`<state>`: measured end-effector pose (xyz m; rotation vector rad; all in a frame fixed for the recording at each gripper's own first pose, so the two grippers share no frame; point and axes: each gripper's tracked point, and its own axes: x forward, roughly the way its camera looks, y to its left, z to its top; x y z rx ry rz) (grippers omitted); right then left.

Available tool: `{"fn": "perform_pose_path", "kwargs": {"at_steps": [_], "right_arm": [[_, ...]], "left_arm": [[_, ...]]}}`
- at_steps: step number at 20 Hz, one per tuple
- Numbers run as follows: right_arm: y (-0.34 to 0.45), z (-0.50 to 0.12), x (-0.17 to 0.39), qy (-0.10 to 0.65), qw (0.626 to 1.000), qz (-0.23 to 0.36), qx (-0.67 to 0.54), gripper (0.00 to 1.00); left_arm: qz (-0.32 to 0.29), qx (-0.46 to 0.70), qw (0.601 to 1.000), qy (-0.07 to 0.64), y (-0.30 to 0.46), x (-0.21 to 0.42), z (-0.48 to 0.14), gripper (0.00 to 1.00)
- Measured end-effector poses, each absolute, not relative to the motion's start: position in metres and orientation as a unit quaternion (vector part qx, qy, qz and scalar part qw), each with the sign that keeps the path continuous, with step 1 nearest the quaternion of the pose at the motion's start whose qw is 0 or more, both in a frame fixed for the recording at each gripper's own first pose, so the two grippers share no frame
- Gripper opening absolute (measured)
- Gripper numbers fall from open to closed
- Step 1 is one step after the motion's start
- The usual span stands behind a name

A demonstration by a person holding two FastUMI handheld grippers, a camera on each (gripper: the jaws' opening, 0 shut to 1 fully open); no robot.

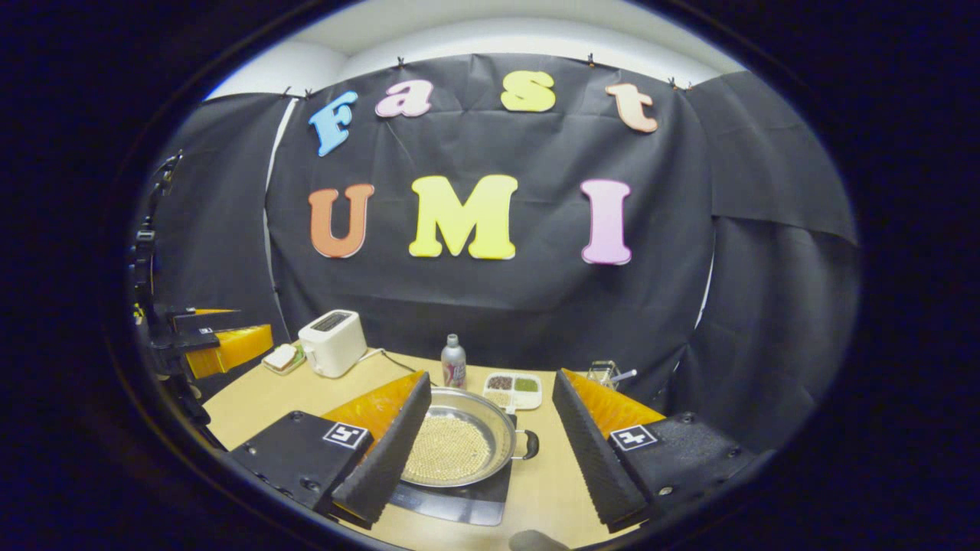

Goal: First push the handle of the pot to place it horizontally, then grasp the pot with both hands and set it on the induction cooktop.

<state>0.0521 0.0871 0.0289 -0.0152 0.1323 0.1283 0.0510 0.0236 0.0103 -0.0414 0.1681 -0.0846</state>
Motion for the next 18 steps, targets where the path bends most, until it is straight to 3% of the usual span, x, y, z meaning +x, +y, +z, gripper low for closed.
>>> {"fn": "perform_pose_path", "kwargs": {"at_steps": [7,12,18], "right_arm": [[0.072,0.087,-0.013,0.002,0.998,0.064,0.027,1.0],[0.041,0.095,-0.052,-0.015,0.998,0.058,0.027,1.0],[-0.002,0.079,-0.098,-0.016,0.998,0.051,0.016,1.0]], "left_arm": [[-0.058,-0.028,0.998,0.027,0.018,-0.001,0.066,0.97],[-0.005,-0.025,1.0,-0.001,0.037,-0.053,0.094,0.97],[0.039,-0.02,0.999,0.001,0.03,-0.11,0.078,0.97]]}}
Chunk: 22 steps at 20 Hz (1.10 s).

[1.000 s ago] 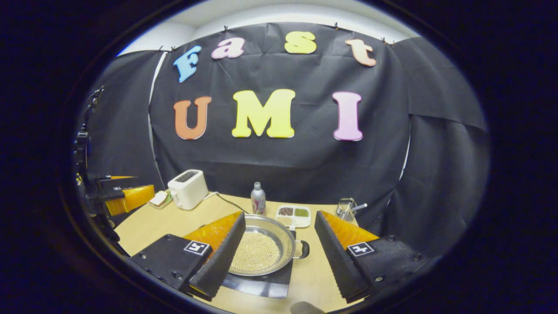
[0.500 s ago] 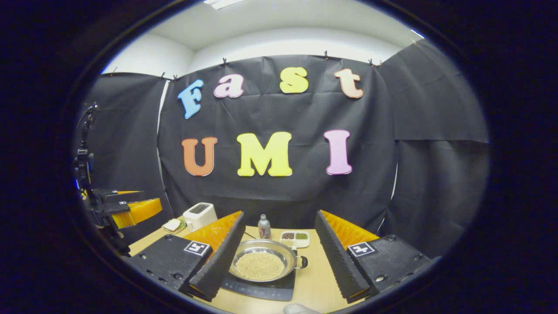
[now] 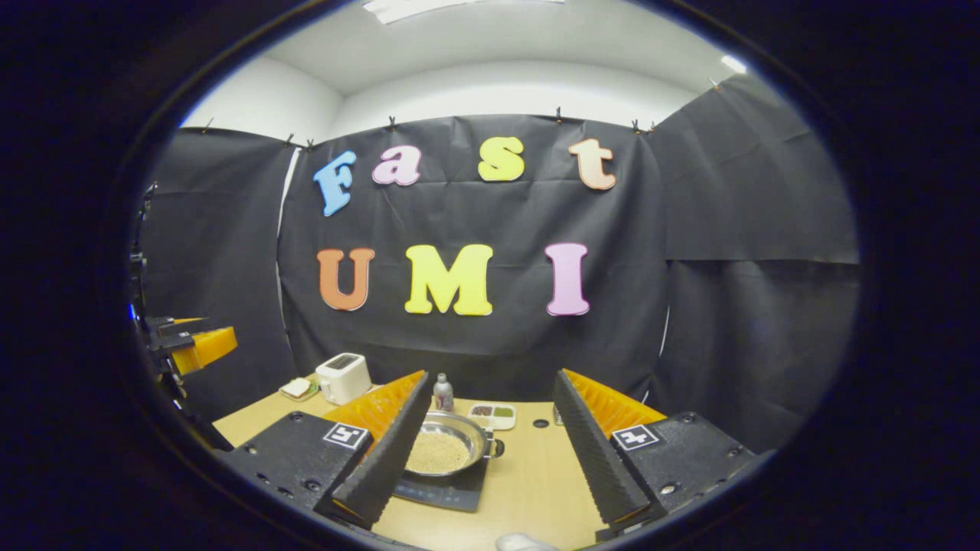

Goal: First push the handle of the pot to place it horizontally, then grasp the pot with both hands and set it on the induction cooktop.

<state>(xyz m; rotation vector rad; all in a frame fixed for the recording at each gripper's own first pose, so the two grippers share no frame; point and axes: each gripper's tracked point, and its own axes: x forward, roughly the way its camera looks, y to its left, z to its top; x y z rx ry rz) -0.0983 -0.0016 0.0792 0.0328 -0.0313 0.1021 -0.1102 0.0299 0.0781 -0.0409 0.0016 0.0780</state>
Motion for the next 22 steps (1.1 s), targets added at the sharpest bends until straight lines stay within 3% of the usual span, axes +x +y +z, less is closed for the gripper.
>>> {"fn": "perform_pose_path", "kwargs": {"at_steps": [9,22], "right_arm": [[-0.035,0.054,-0.149,-0.02,0.998,0.048,0.024,1.0],[-0.042,0.042,-0.17,-0.021,0.999,0.037,0.034,1.0]], "left_arm": [[0.041,-0.025,0.999,-0.003,-0.011,-0.173,0.069,0.97],[0.026,-0.01,1.0,0.0,-0.026,-0.191,0.069,0.97]]}}
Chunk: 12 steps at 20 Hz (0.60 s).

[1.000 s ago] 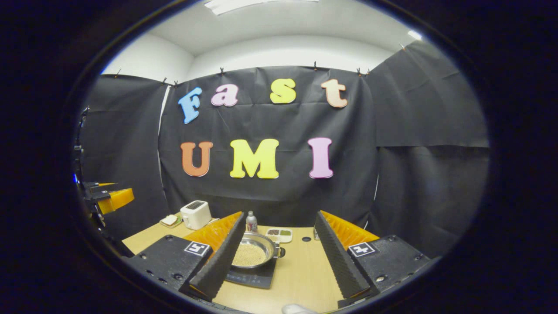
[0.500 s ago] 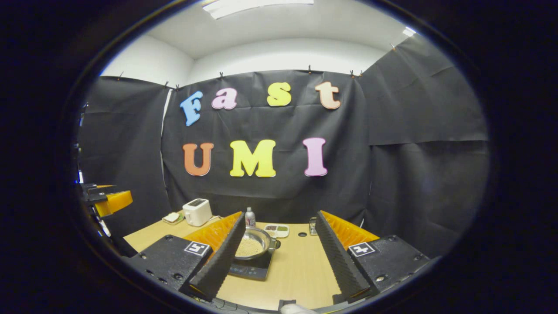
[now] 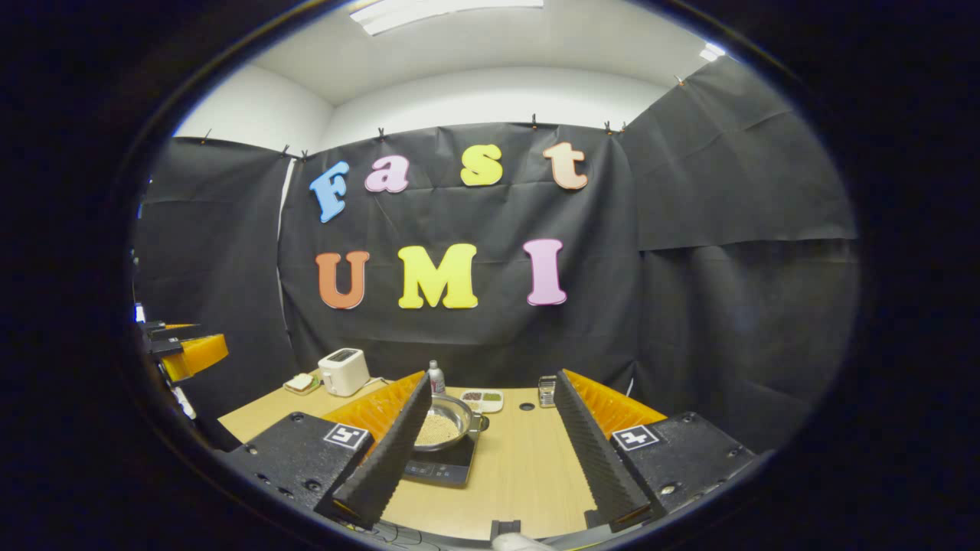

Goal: First push the handle of the pot to place it horizontally, then grasp the pot with both hands and set it on the induction cooktop.

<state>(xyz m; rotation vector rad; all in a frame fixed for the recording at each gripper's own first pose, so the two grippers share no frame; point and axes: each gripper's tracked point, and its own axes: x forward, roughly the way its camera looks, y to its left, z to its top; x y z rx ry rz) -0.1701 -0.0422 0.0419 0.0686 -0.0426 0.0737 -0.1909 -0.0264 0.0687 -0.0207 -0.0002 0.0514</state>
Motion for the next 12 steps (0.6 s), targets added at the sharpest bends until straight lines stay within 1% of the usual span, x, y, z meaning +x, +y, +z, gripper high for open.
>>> {"fn": "perform_pose_path", "kwargs": {"at_steps": [12], "right_arm": [[-0.0395,0.0468,-0.1751,-0.02,0.999,0.032,0.035,1.0]], "left_arm": [[0.016,-0.008,1.0,-0.009,-0.0231,-0.1857,0.0738,0.97]]}}
